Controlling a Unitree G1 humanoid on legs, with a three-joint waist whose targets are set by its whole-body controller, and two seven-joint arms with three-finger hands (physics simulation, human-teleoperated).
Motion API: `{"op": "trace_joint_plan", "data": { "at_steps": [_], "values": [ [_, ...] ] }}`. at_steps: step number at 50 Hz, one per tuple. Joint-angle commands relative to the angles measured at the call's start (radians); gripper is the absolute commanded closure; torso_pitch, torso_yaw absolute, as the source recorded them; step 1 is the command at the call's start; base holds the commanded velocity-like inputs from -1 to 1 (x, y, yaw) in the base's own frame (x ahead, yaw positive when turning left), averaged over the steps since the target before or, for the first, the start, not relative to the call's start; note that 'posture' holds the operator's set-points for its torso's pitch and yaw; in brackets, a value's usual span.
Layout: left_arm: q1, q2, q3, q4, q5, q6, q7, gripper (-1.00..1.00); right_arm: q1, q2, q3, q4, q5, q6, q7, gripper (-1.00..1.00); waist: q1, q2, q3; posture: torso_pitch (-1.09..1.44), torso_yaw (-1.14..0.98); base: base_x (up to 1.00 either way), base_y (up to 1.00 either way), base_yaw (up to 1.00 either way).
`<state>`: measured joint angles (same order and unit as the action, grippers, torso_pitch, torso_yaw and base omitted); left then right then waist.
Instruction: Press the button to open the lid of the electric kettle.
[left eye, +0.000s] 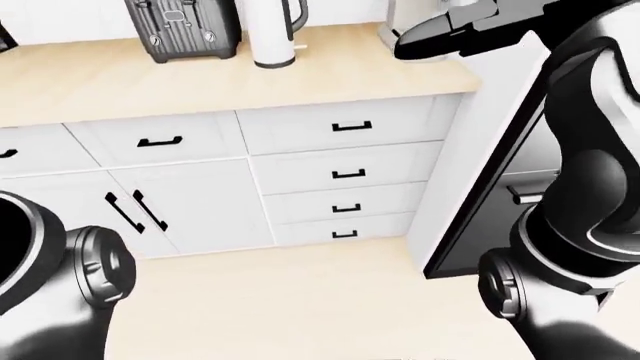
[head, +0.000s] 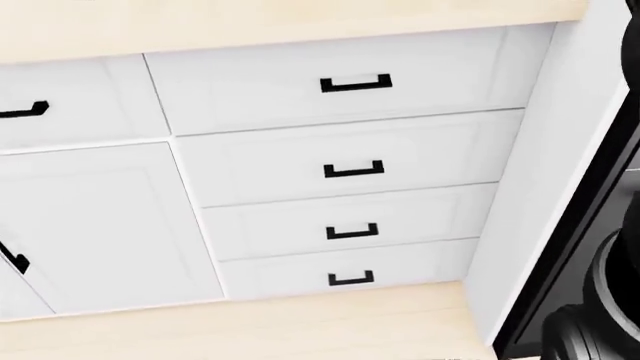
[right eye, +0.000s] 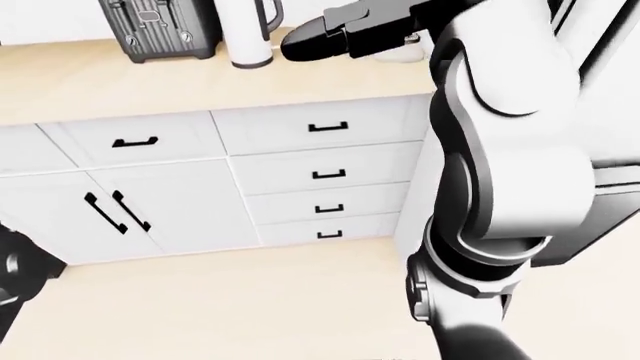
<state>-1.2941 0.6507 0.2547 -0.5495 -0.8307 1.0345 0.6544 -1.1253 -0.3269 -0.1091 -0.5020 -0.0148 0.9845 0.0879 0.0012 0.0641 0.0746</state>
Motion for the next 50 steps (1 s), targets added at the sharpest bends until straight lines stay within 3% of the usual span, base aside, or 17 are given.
{"op": "trace_joint_plan", "data": {
  "at_steps": [1,9,10,13,16,17,19,25,28,29,30,37,39,41,42,44,50],
  "values": [
    [-0.031,0.007,0.001,0.003,0.008,-0.02,-0.003,-1.0,-0.039,-0.016,-0.018,-0.012,-0.004,-0.015,-0.004,-1.0,-0.012,0.02,-0.024,0.0,0.0,0.0,0.37,0.0],
    [-0.037,0.008,0.002,0.0,0.002,-0.012,0.004,-1.0,-0.037,-0.012,-0.019,-0.012,-0.001,-0.02,-0.005,-1.0,-0.016,-0.066,-0.022,0.0,0.0,0.0,0.35,0.0],
    [-0.038,0.008,0.002,-0.001,0.0,-0.01,0.005,-1.0,-0.035,-0.011,-0.022,-0.01,0.001,-0.024,-0.005,-1.0,-0.011,-0.085,-0.008,0.0,0.0,0.0,0.0,0.0],
    [-0.037,0.007,-0.002,-0.002,0.002,-0.011,0.005,-1.0,-0.038,-0.01,-0.028,-0.011,0.007,-0.021,-0.011,-1.0,0.004,-0.098,-0.006,0.0,0.0,0.0,0.0,0.0],
    [-0.041,0.009,0.003,-0.001,-0.001,-0.007,0.005,-1.0,-0.039,-0.011,-0.022,-0.011,0.01,-0.021,-0.015,-1.0,0.005,-0.073,-0.012,0.0,0.0,0.0,0.0,0.0],
    [-0.042,0.01,0.004,-0.001,-0.002,-0.006,0.006,-1.0,-0.038,-0.012,-0.02,-0.009,0.01,-0.023,-0.015,-1.0,0.004,-0.068,-0.037,0.0,0.0,0.08,0.0,0.0],
    [-0.038,0.009,0.0,0.001,0.002,-0.011,0.004,-1.0,-0.037,-0.014,-0.021,-0.008,0.01,-0.026,-0.014,-1.0,0.005,-0.054,-0.02,0.0,0.0,0.2,0.0,0.0],
    [-0.039,0.008,0.0,0.001,0.004,-0.011,0.002,-1.0,-0.039,-0.015,-0.019,-0.009,0.009,-0.024,-0.014,-1.0,0.0,-0.039,-0.021,0.0,0.0,0.25,0.01,0.0],
    [-0.035,0.005,-0.003,0.002,0.009,-0.014,-0.001,-1.0,-0.033,-0.012,-0.016,-0.006,0.008,-0.031,-0.014,-1.0,-0.01,0.028,-0.028,0.0,0.0,0.26,0.03,0.0],
    [-0.039,0.005,-0.001,0.0,0.007,-0.009,0.001,-1.0,-0.032,-0.012,-0.017,-0.005,0.008,-0.032,-0.013,-1.0,-0.003,0.001,-0.017,0.0,0.0,0.26,0.04,0.0],
    [-0.039,0.005,0.001,0.0,0.006,-0.008,0.001,-1.0,-0.033,-0.012,-0.016,-0.006,0.008,-0.029,-0.013,-1.0,-0.013,0.019,-0.013,0.0,0.0,0.26,0.05,0.0],
    [-0.036,0.006,-0.001,-0.002,0.009,-0.006,-0.004,-1.0,-0.033,-0.011,-0.016,-0.013,0.004,-0.023,-0.012,-1.0,-0.001,-0.039,-0.013,0.0,0.0,0.26,0.08,0.0],
    [-0.035,0.007,0.0,-0.002,0.01,-0.006,-0.006,-1.0,-0.033,-0.01,-0.016,-0.015,0.004,-0.022,-0.011,-1.0,0.006,-0.067,-0.017,0.0,0.0,0.25,0.07,0.0],
    [-0.035,0.007,0.0,-0.003,0.011,-0.006,-0.007,-1.0,-0.032,-0.009,-0.015,-0.013,0.003,-0.024,-0.012,-1.0,0.013,-0.121,-0.035,0.0,0.0,0.26,0.07,0.0],
    [-0.034,0.007,0.0,-0.002,0.012,-0.007,-0.007,-1.0,-0.031,-0.009,-0.016,-0.012,0.003,-0.026,-0.012,-1.0,0.006,-0.084,-0.022,0.0,0.0,0.25,0.07,0.0],
    [-0.034,0.007,0.0,0.0,0.014,-0.008,-0.01,-1.0,-0.032,-0.008,-0.016,-0.014,0.004,-0.024,-0.012,-1.0,0.007,-0.106,-0.019,0.0,0.0,0.25,0.08,0.0],
    [-0.035,0.005,0.0,-0.009,0.01,-0.001,-0.006,-1.0,-0.029,-0.008,-0.013,-0.016,0.001,-0.024,-0.01,-1.0,-0.003,-0.058,-0.009,0.0,0.0,0.25,0.07,0.0]
  ]
}}
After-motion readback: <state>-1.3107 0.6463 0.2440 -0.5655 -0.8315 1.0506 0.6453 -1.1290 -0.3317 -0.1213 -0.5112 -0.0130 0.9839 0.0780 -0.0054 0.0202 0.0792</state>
